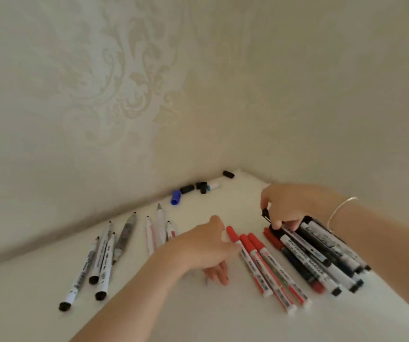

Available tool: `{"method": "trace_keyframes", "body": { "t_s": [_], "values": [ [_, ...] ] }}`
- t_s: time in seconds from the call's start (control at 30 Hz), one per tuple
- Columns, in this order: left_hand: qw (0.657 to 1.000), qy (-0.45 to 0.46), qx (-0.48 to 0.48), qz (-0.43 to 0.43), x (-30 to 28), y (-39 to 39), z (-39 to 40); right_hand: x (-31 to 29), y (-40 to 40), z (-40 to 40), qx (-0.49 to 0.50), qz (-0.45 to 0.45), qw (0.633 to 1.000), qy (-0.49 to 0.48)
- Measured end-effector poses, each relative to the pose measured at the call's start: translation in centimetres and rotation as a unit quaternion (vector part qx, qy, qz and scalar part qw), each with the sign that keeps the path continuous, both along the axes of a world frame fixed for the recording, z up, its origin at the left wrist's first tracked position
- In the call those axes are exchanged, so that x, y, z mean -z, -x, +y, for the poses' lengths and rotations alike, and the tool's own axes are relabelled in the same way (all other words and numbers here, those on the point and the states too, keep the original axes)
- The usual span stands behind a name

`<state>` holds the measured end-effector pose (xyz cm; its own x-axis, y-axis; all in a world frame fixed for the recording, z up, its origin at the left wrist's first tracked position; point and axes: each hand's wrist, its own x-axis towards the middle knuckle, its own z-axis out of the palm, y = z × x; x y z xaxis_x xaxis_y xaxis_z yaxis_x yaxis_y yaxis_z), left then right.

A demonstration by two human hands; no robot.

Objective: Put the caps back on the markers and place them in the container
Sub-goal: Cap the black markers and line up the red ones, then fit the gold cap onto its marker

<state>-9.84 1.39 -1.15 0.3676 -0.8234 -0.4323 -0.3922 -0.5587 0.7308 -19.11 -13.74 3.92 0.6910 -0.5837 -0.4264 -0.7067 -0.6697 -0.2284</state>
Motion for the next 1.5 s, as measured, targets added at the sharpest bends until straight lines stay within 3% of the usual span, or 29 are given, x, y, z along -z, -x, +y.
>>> {"method": "trace_keyframes", "body": {
  "t_s": [0.1,0.27,0.53,0.7,0.83,0.97,1.07,1.2,1.3,1.37,1.43,1.5],
  "values": [
    [1.000,0.014,0.002,0.023,1.0,1.1,-1.5,1.3,1.0,-0.4,-0.011,0.019,1.000,0.001],
    [0.999,0.034,0.006,0.035,2.1,1.6,-3.3,2.8,1.2,-0.3,-0.051,-0.059,0.997,0.000],
    [0.998,0.030,0.045,-0.024,1.9,0.4,-3.7,3.4,-0.2,-0.8,-0.068,-0.058,0.996,0.024],
    [0.998,0.038,0.048,-0.005,1.7,-0.2,-3.5,3.3,-1.5,-3.2,0.026,-0.167,0.973,0.158],
    [0.997,0.053,0.045,-0.025,1.3,-1.0,-2.8,4.2,-2.1,-6.2,0.043,-0.072,0.959,0.272],
    [0.994,0.083,-0.017,-0.066,0.0,-3.4,-1.1,5.0,-2.4,-8.2,0.054,-0.034,0.984,0.168],
    [0.987,0.087,-0.086,-0.109,-1.0,-6.1,0.9,5.4,-2.6,-8.9,0.061,-0.025,0.986,0.153],
    [0.972,0.048,-0.152,-0.174,-1.3,-9.8,4.1,4.8,-3.2,-8.3,0.053,-0.015,0.970,0.238],
    [0.959,0.017,-0.181,-0.218,-1.1,-11.5,6.1,3.5,-4.9,-5.8,0.029,-0.123,0.934,0.333],
    [0.954,0.010,-0.196,-0.225,-0.8,-12.2,6.9,2.6,-6.7,-3.1,0.005,-0.238,0.936,0.261],
    [0.949,0.004,-0.209,-0.237,-0.6,-12.8,7.5,1.7,-8.5,0.0,0.005,-0.333,0.939,0.092],
    [0.941,-0.010,-0.216,-0.259,-0.5,-13.4,8.0,1.4,-10.2,2.9,0.018,-0.386,0.919,-0.073]
  ]
}}
